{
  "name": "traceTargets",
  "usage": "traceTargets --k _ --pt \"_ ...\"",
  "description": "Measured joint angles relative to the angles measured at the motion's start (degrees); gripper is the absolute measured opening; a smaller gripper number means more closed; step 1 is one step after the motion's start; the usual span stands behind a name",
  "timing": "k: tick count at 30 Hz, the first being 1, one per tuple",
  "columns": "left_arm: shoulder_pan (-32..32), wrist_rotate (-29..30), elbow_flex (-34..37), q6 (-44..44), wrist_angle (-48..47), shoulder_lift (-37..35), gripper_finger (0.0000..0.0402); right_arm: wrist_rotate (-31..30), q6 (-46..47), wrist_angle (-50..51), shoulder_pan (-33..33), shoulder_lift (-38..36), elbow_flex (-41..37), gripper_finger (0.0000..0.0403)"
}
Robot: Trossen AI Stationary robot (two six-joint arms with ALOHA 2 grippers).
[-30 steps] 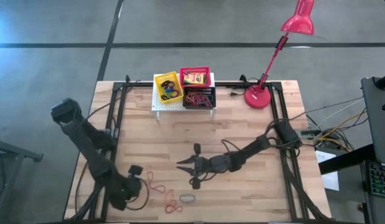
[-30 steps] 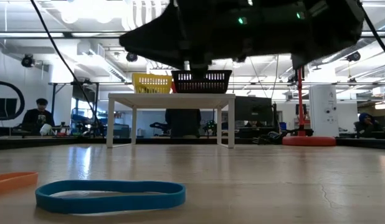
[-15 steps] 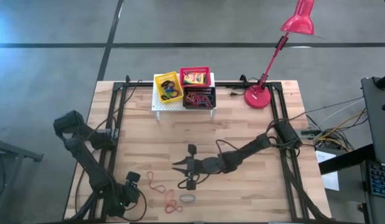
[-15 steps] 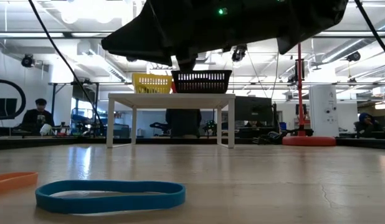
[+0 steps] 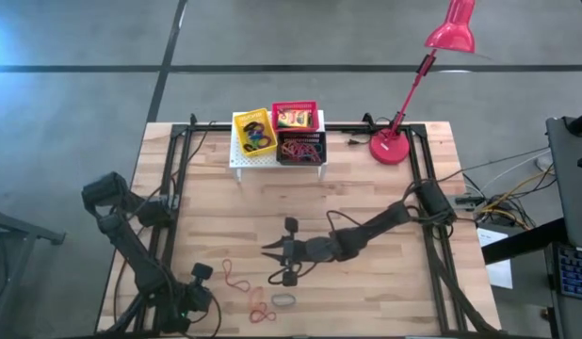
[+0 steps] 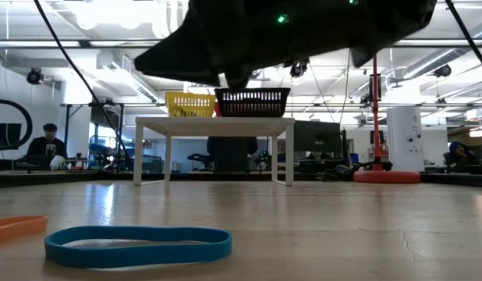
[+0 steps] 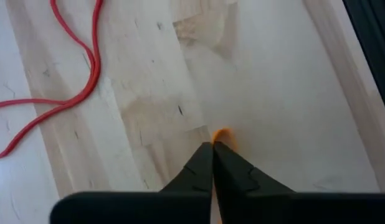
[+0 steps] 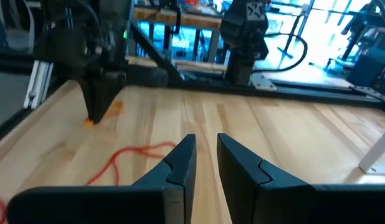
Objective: Pick & Place Office Desk Supplies
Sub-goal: Put the orange rubber band into the black bin on the shelf
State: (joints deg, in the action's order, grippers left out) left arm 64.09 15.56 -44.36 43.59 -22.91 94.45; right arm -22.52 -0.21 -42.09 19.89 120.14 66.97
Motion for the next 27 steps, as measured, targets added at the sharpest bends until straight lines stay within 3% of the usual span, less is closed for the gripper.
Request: traceTargets --k 3,8,12,14,19,23,27 --pt "-0.2 5.8 -0.7 -0.1 -0.2 -0.6 0.0006 -0.1 1.3 7.1 0.8 -3.8 -0.9 0.0056" --pt "-1.1 22.2 -1.3 -0.9 -1.2 -5.9 0.0004 -0.8 7.1 26.0 2.8 -12.6 -2.3 0.0047" --pt "-4.7 33.5 -1.3 -9.6 -0.4 -10.8 0.0004 -5.6 12.7 33.9 6.0 -17.9 -6.6 0.0041" --pt "-8.2 35.5 -1.3 -15.3 1.5 -12.7 0.0003 -9.2 15.9 34.2 8.0 -19.9 -10.1 0.0039" --pt "-22.4 31.0 -1.3 -33.6 12.9 -14.7 0.0003 -18.7 28.8 33.8 12.4 -21.1 -18.0 0.0038" --pt "-36.2 17.7 -1.4 -46.2 26.4 -14.4 0.0003 -26.1 39.8 32.7 14.7 -20.7 -22.7 0.0038" --pt "-50.0 6.8 -1.4 -52.9 37.9 -14.2 0.0003 -30.5 47.1 32.3 15.4 -20.7 -25.3 0.0038"
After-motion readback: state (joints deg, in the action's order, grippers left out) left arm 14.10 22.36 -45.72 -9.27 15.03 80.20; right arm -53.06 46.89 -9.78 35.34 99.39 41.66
